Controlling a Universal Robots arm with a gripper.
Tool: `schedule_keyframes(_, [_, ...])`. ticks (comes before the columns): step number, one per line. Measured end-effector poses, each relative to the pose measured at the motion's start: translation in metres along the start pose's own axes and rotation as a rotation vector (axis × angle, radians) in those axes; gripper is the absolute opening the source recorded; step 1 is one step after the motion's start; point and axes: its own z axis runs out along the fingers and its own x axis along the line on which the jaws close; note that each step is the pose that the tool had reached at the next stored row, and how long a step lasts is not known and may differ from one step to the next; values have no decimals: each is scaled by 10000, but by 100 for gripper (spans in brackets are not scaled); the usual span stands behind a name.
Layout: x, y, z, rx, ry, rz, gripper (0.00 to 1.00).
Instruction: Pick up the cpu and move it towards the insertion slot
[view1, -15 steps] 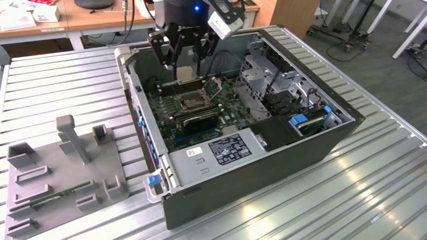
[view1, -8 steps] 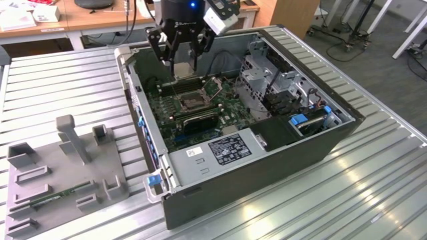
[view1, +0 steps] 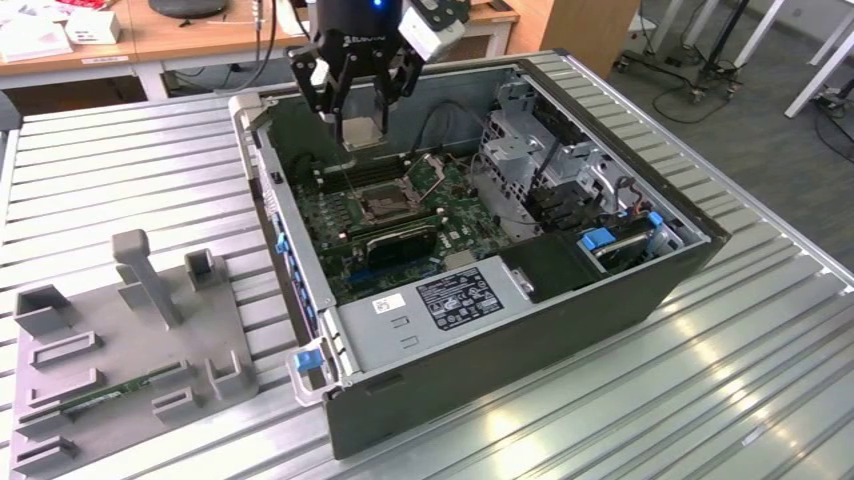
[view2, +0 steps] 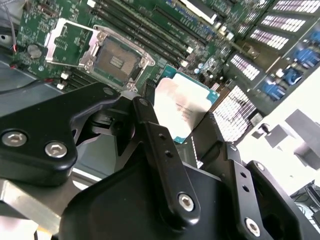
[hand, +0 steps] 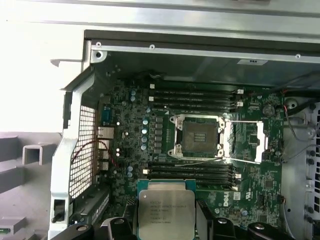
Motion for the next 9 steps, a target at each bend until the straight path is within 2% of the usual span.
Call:
schedule_keyframes(5, [-3,79,7,0,0,0,55])
schedule_keyframes(9, [-4,88,8,-1,0,-2,55])
